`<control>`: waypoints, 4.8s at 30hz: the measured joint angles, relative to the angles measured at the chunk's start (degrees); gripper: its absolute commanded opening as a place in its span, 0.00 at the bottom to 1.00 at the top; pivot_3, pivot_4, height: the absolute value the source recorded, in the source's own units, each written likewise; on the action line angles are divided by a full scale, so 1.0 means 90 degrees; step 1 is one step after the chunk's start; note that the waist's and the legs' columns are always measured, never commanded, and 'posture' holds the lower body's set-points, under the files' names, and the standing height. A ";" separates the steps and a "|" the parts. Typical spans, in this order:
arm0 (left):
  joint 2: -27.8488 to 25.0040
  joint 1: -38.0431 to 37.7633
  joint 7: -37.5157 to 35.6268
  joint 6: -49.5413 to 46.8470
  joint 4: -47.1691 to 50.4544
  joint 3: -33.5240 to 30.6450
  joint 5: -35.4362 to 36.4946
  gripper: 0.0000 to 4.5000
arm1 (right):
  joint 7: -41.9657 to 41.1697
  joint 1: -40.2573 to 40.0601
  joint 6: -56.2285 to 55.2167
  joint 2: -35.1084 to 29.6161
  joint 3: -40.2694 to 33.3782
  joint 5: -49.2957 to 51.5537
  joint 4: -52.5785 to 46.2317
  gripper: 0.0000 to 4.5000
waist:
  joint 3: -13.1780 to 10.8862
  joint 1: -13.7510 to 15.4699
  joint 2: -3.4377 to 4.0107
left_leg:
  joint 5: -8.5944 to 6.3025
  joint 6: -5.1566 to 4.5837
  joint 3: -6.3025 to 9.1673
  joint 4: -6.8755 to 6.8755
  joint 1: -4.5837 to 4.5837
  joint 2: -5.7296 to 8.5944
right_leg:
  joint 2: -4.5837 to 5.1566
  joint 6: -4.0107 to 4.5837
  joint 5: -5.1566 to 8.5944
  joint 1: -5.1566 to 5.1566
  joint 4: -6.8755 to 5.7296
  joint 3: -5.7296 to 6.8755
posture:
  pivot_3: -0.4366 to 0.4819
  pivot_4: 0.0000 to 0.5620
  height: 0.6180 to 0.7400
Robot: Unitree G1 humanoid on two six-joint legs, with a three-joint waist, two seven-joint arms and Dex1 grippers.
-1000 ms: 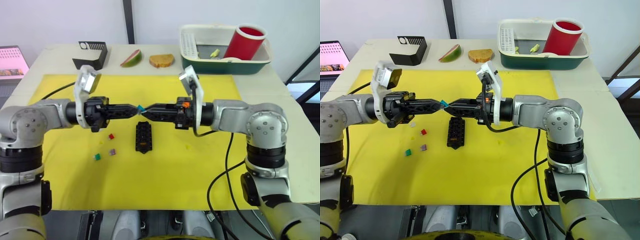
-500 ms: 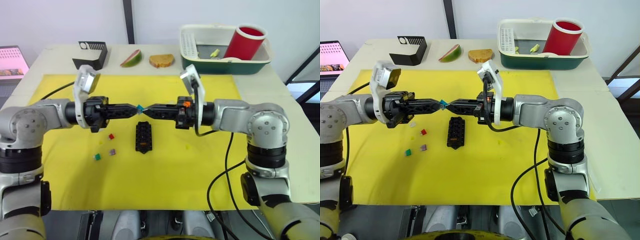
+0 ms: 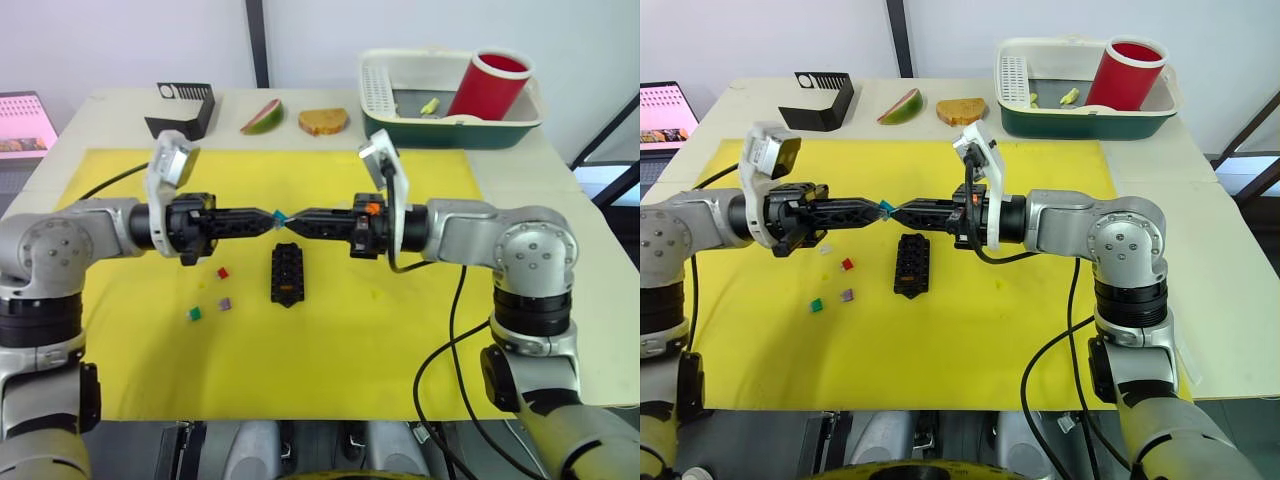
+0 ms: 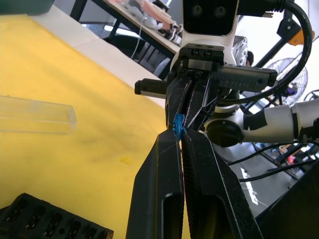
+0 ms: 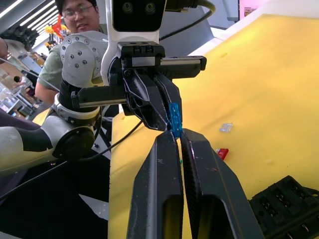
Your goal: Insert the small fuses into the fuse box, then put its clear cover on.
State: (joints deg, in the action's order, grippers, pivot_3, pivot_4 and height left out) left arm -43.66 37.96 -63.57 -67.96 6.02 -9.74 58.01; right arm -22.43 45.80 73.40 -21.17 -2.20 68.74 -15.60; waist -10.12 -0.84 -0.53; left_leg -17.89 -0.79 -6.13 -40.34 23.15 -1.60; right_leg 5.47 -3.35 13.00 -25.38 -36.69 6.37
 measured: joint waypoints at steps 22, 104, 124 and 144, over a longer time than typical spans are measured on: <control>-0.1558 -0.1423 -0.1552 0.4227 0.0164 0.1735 -0.3494 0.98 | -0.2768 0.0631 -0.2355 -0.1683 0.3437 -0.4087 -0.0334 0.00 | -0.0003 0.0022 0.0002 | -0.0006 -0.0010 -0.0004 0.0024 0.0021 -0.0001 | -0.0008 -0.0001 -0.0001 -0.0010 0.0048 0.0010 | 0.48 0.27 1.00; -0.0823 -0.1754 -0.0938 0.4362 0.0417 0.1930 -0.4014 0.98 | -0.4266 0.0421 -0.3338 -0.0774 0.4140 -0.6985 0.0718 0.00 | 0.0003 0.0001 0.0003 | 0.0000 -0.0001 -0.0005 0.0013 -0.0032 -0.0005 | -0.0011 0.0000 -0.0001 0.0032 0.0023 0.0009 | 0.48 0.27 1.00; -0.0760 -0.1751 -0.0842 0.4394 0.0408 0.1931 -0.4030 0.98 | -0.4261 0.0438 -0.3193 -0.0683 0.4063 -0.6999 0.0803 0.00 | 0.0003 0.0000 0.0003 | -0.0001 0.0000 -0.0006 0.0025 -0.0084 -0.0008 | -0.0012 0.0001 0.0000 0.0081 0.0031 0.0008 | 0.48 0.27 1.00; -0.0762 -0.1738 -0.0876 0.4394 0.0392 0.1931 -0.4032 1.00 | -0.4201 0.0438 -0.3077 -0.0579 0.3964 -0.7002 0.0834 0.20 | 0.0003 -0.0005 0.0003 | -0.0001 0.0000 -0.0005 0.0025 -0.0083 -0.0008 | -0.0011 0.0001 0.0000 0.0080 0.0031 0.0008 | 0.48 0.27 1.00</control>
State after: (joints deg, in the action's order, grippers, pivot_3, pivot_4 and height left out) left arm -50.52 22.32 -71.46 -28.41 9.55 7.64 21.72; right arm -60.24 49.74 45.71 -26.38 33.47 5.72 -8.09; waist -10.09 -0.89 -0.50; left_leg -17.90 -0.79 -6.18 -40.11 22.40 -1.68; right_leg 5.37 -3.34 13.00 -24.66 -36.42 6.44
